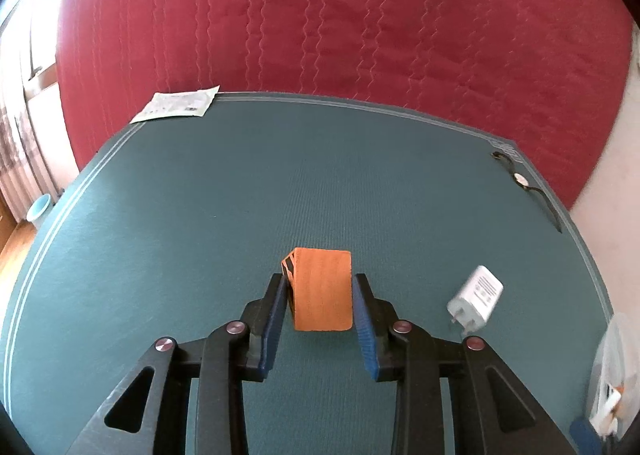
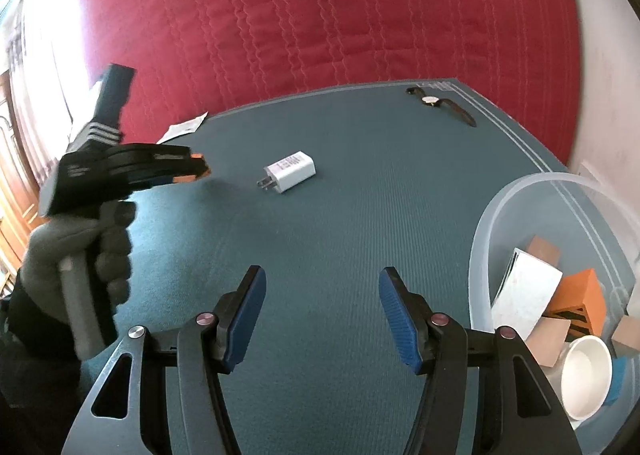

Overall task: Organize rigid objects
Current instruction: 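Grasp the white plug charger with the right gripper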

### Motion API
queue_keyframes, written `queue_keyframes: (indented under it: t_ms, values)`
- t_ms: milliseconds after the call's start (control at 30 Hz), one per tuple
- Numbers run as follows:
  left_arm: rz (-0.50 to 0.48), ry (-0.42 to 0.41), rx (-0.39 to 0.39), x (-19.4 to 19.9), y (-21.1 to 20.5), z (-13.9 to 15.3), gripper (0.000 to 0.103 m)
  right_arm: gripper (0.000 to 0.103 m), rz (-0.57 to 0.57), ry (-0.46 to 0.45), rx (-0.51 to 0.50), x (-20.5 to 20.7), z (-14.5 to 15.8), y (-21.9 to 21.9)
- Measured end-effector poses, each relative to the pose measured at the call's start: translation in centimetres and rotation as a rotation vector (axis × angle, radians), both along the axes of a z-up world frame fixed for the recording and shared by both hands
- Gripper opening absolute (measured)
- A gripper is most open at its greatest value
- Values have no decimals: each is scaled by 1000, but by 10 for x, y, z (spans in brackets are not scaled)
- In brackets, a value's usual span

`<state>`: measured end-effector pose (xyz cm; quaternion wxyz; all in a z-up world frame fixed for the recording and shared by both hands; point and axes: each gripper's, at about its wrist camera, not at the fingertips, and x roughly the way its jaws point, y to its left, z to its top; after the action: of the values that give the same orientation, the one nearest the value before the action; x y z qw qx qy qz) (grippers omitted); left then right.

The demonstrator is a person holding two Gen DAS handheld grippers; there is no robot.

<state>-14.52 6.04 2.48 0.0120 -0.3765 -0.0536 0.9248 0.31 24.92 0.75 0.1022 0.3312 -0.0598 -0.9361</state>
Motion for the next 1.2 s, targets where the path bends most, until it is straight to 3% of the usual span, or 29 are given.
queue_keyframes:
  t_ms: [300,433,500,900,1200]
  values:
    - [-66,32,-36,42,-19,5,35,60,71,-82,1,-21,3,-15]
    - [-94,55,-35,55,-21,10,35,62,74,-52,16,-44,15,-30]
    - [-102,69,-35,60,-21,13,35,68,80,-53,17,-57,16,-36]
    - [-103,36,3,57,-31,9,35,68,82,-118,113,-137,-7,-68]
    - [-102,5,17,55,-33,0,35,68,85,-137,160,-154,-8,-77]
